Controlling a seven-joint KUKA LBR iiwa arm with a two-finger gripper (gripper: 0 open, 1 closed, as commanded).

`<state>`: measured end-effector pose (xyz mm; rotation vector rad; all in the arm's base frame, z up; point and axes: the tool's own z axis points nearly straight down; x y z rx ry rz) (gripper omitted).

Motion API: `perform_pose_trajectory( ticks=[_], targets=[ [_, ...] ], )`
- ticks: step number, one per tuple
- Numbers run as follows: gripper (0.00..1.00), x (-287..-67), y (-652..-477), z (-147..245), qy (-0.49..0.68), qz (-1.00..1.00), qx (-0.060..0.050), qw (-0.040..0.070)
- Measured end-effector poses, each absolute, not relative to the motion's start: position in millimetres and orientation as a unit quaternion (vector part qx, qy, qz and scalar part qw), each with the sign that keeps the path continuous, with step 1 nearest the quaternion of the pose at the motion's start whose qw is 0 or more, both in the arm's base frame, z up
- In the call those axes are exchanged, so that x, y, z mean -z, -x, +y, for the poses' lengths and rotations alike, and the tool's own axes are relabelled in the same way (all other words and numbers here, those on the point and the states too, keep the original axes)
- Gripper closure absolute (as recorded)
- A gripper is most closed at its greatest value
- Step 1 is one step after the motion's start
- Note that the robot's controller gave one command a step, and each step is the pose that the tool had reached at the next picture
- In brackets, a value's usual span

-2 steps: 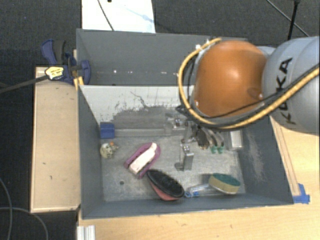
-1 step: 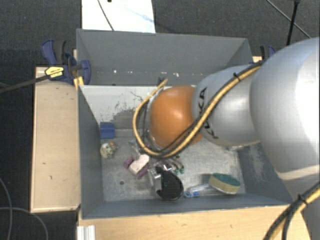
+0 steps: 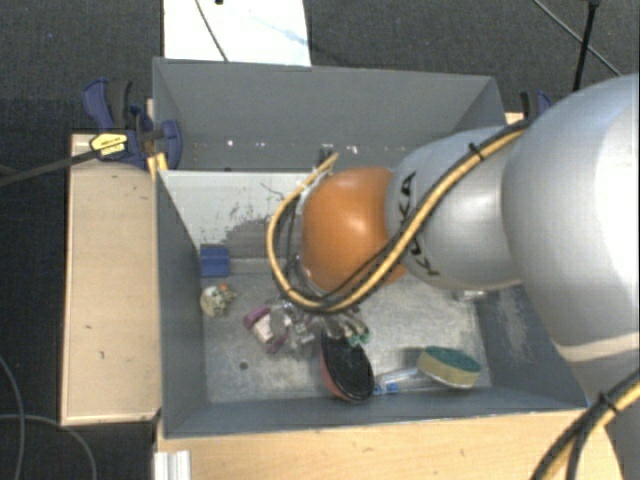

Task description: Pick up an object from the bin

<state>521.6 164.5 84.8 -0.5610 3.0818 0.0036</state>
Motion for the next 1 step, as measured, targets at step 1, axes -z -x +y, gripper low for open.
perform_pose_trajectory(
  ticks=[1],
  targets=[
    [1.00,-268.1,-510.5,181.1,0.174,0.985,-0.001,0.006]
  ],
)
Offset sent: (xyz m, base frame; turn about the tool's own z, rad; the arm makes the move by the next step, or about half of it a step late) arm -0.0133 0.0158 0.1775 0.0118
